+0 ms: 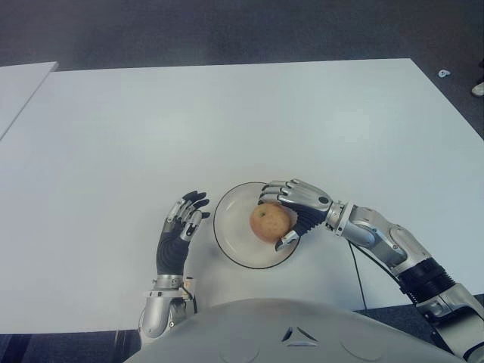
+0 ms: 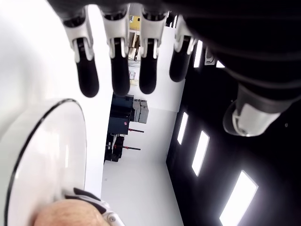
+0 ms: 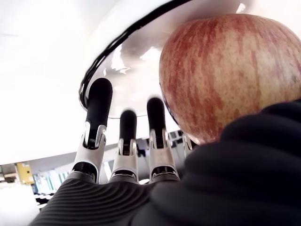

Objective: Put the apples into the plate.

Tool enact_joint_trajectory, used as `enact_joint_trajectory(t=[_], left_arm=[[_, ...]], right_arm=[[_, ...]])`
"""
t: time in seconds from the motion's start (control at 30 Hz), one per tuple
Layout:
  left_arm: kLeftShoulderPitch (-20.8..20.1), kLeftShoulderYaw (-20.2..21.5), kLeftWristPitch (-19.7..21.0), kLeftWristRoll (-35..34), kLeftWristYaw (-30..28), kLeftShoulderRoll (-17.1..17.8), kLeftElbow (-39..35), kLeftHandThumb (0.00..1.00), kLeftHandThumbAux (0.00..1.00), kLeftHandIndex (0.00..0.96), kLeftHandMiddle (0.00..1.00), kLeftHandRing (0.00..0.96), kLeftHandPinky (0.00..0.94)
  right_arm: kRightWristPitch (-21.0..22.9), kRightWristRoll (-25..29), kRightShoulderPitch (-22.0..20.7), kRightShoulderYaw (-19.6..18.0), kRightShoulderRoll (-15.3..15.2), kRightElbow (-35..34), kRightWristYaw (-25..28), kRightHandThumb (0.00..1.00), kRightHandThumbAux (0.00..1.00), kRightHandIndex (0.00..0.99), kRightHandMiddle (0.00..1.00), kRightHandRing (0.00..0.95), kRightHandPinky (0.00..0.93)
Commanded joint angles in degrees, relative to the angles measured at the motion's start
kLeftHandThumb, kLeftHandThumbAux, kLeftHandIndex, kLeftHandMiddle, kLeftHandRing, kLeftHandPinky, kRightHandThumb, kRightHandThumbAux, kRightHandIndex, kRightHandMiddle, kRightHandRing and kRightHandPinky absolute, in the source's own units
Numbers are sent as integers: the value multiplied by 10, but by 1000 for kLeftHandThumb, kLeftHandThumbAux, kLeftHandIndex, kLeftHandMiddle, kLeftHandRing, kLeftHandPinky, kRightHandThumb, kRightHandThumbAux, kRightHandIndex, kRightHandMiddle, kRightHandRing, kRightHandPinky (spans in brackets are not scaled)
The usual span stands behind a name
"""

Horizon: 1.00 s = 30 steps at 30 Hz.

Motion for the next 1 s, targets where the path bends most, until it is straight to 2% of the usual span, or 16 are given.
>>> enact_joint_trajectory(t=[0.03, 0.17, 0.33, 0.47, 0.7, 1.0], left_arm=[[-7, 2, 2, -1, 1, -1, 16, 317, 521, 221, 245, 272, 326], [-13, 4, 4, 2, 4, -2, 20, 319, 525, 223, 246, 276, 333], [-20, 6, 1, 7, 5, -3, 29, 312, 526, 222, 243, 276, 332], [-26, 8, -4, 9, 5, -4, 38, 311, 534, 220, 243, 276, 332], [-33, 9, -7, 12, 5, -5, 46, 311, 540, 217, 243, 275, 330], [-39, 11, -11, 13, 4, -7, 52, 310, 540, 221, 244, 276, 334]], right_arm=[[7, -5, 5, -11, -14, -8, 22, 99, 315, 28, 67, 45, 49], [6, 9, 15, -29, -13, -21, 19, 120, 291, 5, 14, 9, 10], [3, 37, 29, -58, -21, -43, 25, 136, 267, 0, 2, 1, 1], [-13, 43, 22, -73, -21, -43, 13, 157, 248, 0, 0, 0, 0], [-30, 29, 14, -82, -15, -32, -4, 180, 237, 0, 0, 0, 0], [-37, 43, 9, -92, -19, -30, 5, 194, 229, 0, 0, 0, 0]])
